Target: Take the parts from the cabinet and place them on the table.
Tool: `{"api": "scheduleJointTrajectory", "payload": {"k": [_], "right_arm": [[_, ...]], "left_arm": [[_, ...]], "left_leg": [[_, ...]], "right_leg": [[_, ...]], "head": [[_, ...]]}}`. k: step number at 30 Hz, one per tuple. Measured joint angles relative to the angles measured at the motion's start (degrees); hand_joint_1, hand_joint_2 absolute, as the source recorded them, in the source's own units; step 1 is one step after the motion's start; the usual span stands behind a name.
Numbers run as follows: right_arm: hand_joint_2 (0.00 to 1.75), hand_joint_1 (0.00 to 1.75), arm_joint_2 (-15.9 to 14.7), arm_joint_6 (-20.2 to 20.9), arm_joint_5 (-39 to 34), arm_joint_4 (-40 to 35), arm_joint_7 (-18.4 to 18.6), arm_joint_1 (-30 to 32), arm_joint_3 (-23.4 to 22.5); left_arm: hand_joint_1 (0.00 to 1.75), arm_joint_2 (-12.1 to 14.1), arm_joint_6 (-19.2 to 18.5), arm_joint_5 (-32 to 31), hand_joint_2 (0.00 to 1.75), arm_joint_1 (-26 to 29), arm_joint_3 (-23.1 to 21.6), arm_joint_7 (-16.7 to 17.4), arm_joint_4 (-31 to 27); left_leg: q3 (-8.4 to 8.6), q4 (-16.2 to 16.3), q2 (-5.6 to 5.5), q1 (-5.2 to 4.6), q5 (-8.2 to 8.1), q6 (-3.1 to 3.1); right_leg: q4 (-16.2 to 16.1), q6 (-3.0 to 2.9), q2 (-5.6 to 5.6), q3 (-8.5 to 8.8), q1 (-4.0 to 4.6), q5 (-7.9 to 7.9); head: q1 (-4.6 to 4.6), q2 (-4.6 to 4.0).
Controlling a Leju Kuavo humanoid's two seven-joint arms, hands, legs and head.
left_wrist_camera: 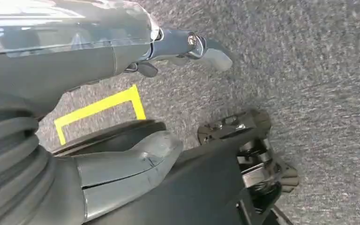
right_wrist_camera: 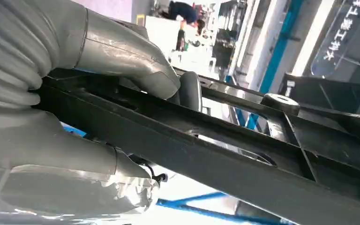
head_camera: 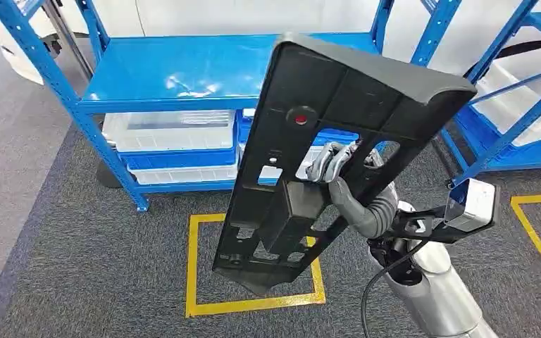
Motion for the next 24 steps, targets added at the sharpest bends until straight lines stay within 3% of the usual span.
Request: {"api": "scheduleJointTrajectory", "payload": {"k": [3,4,5,6,8,9,10,11,13,14,15,17,19,20,21,22,24], "right_arm": [[1.75,1.75,-0.02,0.00,-0.09,0.04,0.00,-0.12,-0.04],[1.75,1.75,-0.02,0.00,-0.09,0.04,0.00,-0.15,-0.13],[1.75,1.75,0.00,0.18,-0.09,0.04,-0.04,-0.21,-0.13],[1.75,1.75,0.02,0.33,-0.09,0.04,0.02,-0.40,-0.13],[1.75,1.75,0.11,0.20,0.41,0.11,0.37,-0.33,-0.13],[1.75,1.75,0.11,-0.19,0.85,0.15,0.68,-0.07,-0.13],[1.75,1.75,0.11,-0.75,2.08,0.15,0.85,0.44,-0.28],[1.75,1.75,0.11,-1.49,3.72,0.00,0.70,1.41,-0.66],[1.75,1.75,-0.07,-3.15,8.03,-1.32,-0.83,4.67,-1.90],[1.75,1.75,-0.24,-3.93,10.46,-2.42,-2.15,6.66,-2.81],[1.75,1.75,-0.44,-4.46,12.38,-3.40,-3.51,8.73,-3.62],[1.75,1.75,-0.92,-4.83,15.63,-5.73,-5.99,13.72,-5.47],[1.75,1.75,-1.29,-4.83,16.92,-7.87,-7.78,18.04,-7.39],[1.75,1.75,-1.55,-4.83,17.14,-8.72,-8.24,19.55,-8.28],[1.75,1.75,-1.88,-4.81,17.31,-9.29,-8.46,20.33,-8.96],[1.75,1.75,-1.97,-4.79,17.40,-9.72,-8.46,20.98,-9.57],[1.75,1.75,-1.97,-4.74,17.46,-10.27,-8.46,22.47,-10.14]], "left_arm": [[0.00,0.00,0.07,0.02,1.75,-0.08,0.02,0.00,0.00],[0.00,0.02,0.11,0.02,1.75,-0.17,0.02,0.00,0.00],[0.00,0.02,0.15,0.02,1.75,-0.28,0.02,-0.02,0.00],[0.00,0.02,0.20,0.02,1.75,-0.21,0.02,-0.02,0.00],[0.00,0.02,0.28,0.02,1.75,0.11,0.02,0.00,0.00],[0.00,0.02,0.33,0.02,1.75,0.31,0.04,0.00,0.00],[0.00,0.04,0.33,-0.02,1.75,0.48,0.04,0.00,0.00],[0.00,0.04,0.31,-0.39,1.75,0.65,0.04,0.00,0.00],[0.00,0.04,0.04,-1.07,1.75,1.03,0.02,0.33,0.00],[0.00,0.04,-0.04,-1.38,1.75,1.46,0.00,0.55,0.00],[0.00,0.04,-0.11,-1.40,1.75,1.90,-0.02,0.68,0.00],[0.00,0.07,-0.02,-1.31,1.75,2.09,0.00,0.28,0.00],[0.00,0.13,-0.02,-1.31,1.75,2.09,0.00,-0.09,0.00],[0.00,0.18,-0.04,-1.31,1.75,2.09,0.00,-0.09,0.00],[0.00,0.17,-0.02,-1.31,1.75,2.16,0.00,-0.11,0.00],[0.00,0.20,-0.04,-1.31,1.75,2.31,0.00,-0.11,0.00],[0.00,0.28,-0.04,-1.31,1.75,2.42,0.00,-0.09,0.00]], "left_leg": [[-0.01,-0.12,1.42,-0.06,-0.01,-0.52],[-0.27,0.10,1.53,-0.19,-0.53,-0.95],[-0.55,1.09,-0.75,0.15,-1.57,-1.30],[-1.93,4.38,-2.44,0.30,-3.82,-1.43],[-6.17,13.83,-3.55,0.62,-8.15,-1.72],[-7.94,17.73,-3.65,0.70,-9.17,-1.82],[-8.34,18.50,-3.65,0.79,-8.66,-1.91],[-7.37,16.49,-3.67,0.90,-6.82,-1.91],[-2.83,6.90,-4.57,1.29,-1.56,-1.83],[-0.84,2.44,-6.86,1.68,-0.04,-1.83],[-0.33,1.16,-9.58,1.73,-0.89,-1.86],[-0.55,1.25,-8.66,1.57,-0.80,-1.51],[-0.47,0.66,-7.46,1.69,-0.28,-0.51],[-0.38,0.38,-6.54,1.71,0.05,-0.01],[-0.46,0.22,-5.82,1.60,0.22,0.33],[-0.67,0.22,-4.81,1.37,0.29,0.52],[-1.03,0.30,-3.09,0.98,0.37,0.67]], "right_leg": [[0.22,-0.91,1.51,-0.71,0.05,0.05],[-0.32,-1.53,2.05,-0.60,-0.59,0.46],[-0.52,-1.84,2.47,-0.61,-0.61,0.66],[-0.52,-2.14,2.86,-0.81,-0.69,0.83],[-0.50,-2.31,4.11,-1.17,-0.70,1.06],[-0.44,-2.26,4.84,-1.31,-0.70,1.17],[-0.38,-2.14,5.55,-1.36,-0.73,1.27],[-0.31,-2.03,6.23,-1.35,-0.79,1.34],[-0.02,-1.67,7.46,-1.35,-0.95,1.36],[0.19,-1.32,7.93,-1.50,-1.01,1.31],[0.56,-0.84,8.39,-1.99,-0.69,1.33],[0.34,0.11,9.51,-2.61,-0.93,1.97],[0.02,1.02,10.74,-2.73,-1.15,2.47],[0.71,1.06,8.88,-3.00,-1.23,1.70],[2.96,1.13,6.54,-4.04,-0.96,-0.28],[7.51,1.34,5.40,-6.01,-0.97,-3.09],[16.30,1.56,4.69,-9.49,-1.18,-7.04]], "head": [[0.00,0.00],[0.00,0.00],[0.00,0.00],[0.00,0.00],[0.00,0.00],[0.00,0.00],[0.00,0.00],[0.00,0.00],[0.00,0.00],[0.00,0.00],[0.02,0.00],[0.02,0.00],[0.00,0.00],[0.02,0.00],[0.02,0.00],[0.02,0.00],[0.02,0.00]]}}
